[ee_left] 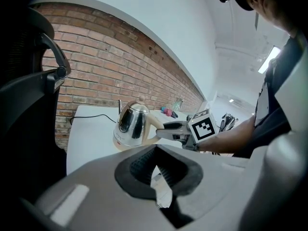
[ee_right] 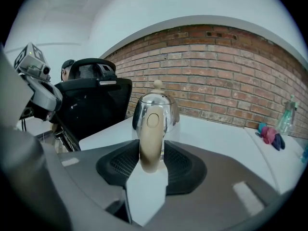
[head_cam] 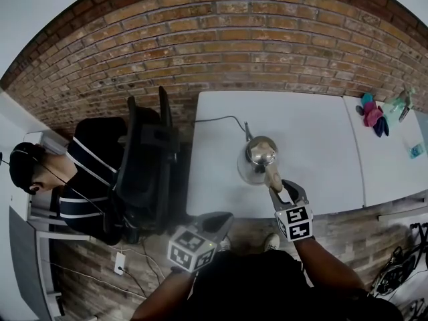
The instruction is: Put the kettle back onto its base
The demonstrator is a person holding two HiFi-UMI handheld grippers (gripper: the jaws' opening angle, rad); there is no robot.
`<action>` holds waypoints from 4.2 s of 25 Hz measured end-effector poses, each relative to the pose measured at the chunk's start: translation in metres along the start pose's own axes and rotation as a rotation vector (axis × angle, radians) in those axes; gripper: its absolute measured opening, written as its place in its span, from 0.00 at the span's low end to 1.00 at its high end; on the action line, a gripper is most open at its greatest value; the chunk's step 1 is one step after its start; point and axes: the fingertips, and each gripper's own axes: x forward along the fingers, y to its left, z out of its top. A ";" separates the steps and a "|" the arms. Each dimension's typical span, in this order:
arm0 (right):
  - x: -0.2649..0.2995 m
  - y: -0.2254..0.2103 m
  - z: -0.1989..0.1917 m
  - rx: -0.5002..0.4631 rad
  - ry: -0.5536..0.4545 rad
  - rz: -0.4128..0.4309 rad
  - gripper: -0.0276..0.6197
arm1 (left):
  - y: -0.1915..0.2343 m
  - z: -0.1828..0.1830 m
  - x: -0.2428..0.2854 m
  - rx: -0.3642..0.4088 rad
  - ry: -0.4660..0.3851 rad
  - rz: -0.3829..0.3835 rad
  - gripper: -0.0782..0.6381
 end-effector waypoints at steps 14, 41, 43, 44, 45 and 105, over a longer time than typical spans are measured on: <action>-0.008 0.010 0.002 0.045 0.011 0.034 0.28 | -0.010 0.001 0.001 0.020 0.007 -0.013 0.11; -0.001 0.050 0.009 0.122 0.015 0.086 0.28 | -0.008 -0.006 -0.012 0.031 0.015 -0.021 0.11; -0.001 0.052 0.010 0.123 0.014 0.086 0.28 | -0.009 -0.005 -0.013 0.032 0.015 -0.023 0.11; -0.001 0.053 0.010 0.125 0.014 0.086 0.28 | -0.009 -0.005 -0.013 0.034 0.014 -0.024 0.11; 0.000 0.054 0.010 0.126 0.014 0.086 0.28 | -0.008 -0.006 -0.014 0.035 0.014 -0.024 0.11; -0.301 0.079 -0.045 0.106 -0.164 0.294 0.08 | -0.211 -0.055 -0.032 0.052 -0.121 -0.015 0.11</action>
